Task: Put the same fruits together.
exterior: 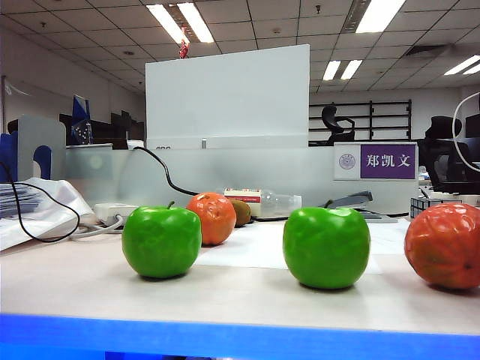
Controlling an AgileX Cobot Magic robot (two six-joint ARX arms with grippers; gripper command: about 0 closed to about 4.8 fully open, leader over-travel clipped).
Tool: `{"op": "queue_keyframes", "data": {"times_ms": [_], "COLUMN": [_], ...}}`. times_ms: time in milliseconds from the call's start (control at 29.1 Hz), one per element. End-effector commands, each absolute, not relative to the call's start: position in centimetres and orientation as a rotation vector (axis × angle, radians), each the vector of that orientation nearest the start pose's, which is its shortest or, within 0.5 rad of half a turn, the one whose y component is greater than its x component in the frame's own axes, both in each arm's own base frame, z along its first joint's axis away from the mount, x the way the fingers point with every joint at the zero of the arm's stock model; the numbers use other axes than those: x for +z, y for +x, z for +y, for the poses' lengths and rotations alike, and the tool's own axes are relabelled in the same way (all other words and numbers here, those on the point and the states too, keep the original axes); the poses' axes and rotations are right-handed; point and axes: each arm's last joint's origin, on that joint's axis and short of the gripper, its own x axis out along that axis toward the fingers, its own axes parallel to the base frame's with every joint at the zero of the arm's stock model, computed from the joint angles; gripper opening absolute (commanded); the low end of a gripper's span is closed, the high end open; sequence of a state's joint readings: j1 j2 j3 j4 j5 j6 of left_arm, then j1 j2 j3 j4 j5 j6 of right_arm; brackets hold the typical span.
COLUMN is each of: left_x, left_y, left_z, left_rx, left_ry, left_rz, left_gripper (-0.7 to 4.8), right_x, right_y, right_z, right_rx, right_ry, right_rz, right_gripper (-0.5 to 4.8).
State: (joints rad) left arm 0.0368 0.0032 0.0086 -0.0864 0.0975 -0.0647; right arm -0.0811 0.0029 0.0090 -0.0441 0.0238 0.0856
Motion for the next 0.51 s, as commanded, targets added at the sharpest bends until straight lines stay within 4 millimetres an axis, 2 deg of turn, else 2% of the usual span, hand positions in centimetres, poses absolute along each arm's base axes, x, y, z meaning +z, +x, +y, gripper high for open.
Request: {"op": "queue_keyframes", "data": {"times_ms": [34, 378, 515], "left_x": [15.95, 15.96, 16.29], "left_y": [9.69, 9.69, 9.67], "left_z": [0.07, 0.02, -0.10], "left_rx": [-0.063, -0.077, -0.116], "left_ry": [-0.071, -0.075, -0.263], "left_rz": [0.067, 0.067, 0.055], "left_gripper": [-0.04, -0.04, -0.04], "right_x": [16.07, 16.13, 16.16], "right_y": [9.73, 9.73, 9.73], "right_z": [-0.85, -0.85, -0.77], "right_rx": [-0.106, -0.105, -0.080], "right_ry": [0.086, 0.087, 0.130], "right_rz": [0.029, 0.023, 0.020], "right_gripper": [-0.01, 0.00, -0.01]}}
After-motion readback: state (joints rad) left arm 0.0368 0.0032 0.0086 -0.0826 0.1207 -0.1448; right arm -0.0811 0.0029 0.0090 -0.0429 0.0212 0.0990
